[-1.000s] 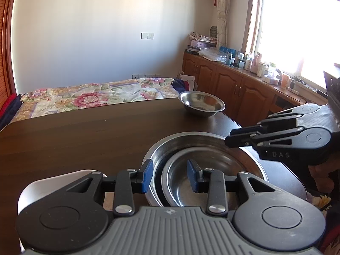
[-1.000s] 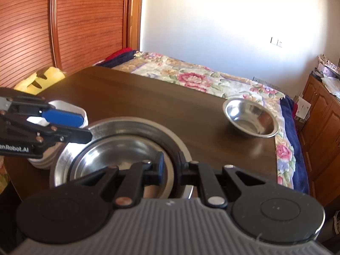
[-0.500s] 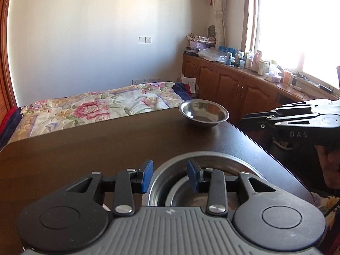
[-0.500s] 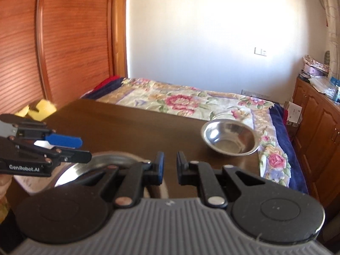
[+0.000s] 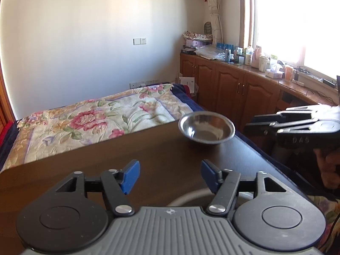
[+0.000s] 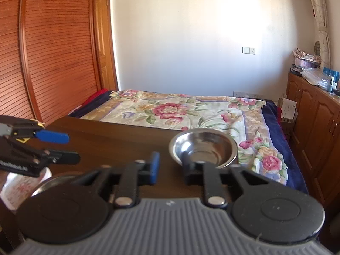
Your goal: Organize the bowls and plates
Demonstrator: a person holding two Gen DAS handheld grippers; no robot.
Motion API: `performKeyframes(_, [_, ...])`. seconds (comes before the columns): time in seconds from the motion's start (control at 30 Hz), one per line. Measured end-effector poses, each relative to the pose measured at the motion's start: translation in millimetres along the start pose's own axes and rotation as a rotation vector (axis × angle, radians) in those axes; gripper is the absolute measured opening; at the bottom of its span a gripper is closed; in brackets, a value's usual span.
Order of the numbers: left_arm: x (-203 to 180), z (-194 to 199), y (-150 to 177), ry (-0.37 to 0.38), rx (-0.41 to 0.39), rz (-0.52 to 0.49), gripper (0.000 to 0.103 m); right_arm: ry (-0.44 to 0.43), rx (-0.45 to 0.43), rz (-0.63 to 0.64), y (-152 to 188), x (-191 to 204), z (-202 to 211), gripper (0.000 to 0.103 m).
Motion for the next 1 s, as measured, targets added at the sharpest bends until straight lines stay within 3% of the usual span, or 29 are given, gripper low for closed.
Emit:
performKeyframes(0.17, [-4.5,-17.2,-19.0,0.005,0.004,-0.012,0.07,0.013,0.004,-0.007,-2.5,-16.4,-14.7,0.039])
performKeyframes(0.4, [-12.1,-52.4,-35.5,0.032,0.032,-0.023,0.07,0.041,-0.01,-0.026,-4.9,-42.7,-30.5,0.054])
performKeyframes(1.0, [-25.8,-133.2,-51.8,0.045,0.131,-0.086,0.06,0.046,0.045,-0.086,10.4,-84.5,-72.4,0.054])
Point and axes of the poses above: each gripper's, at about its wrist camera, not at the fingertips, and z roughly against the way its jaws point, x to its left, y to its underside, the point moved 8 cm from there along -z, roughly the way its jaws point, and after that the axes turned 3 degrees about x, right-handed, at the moved point
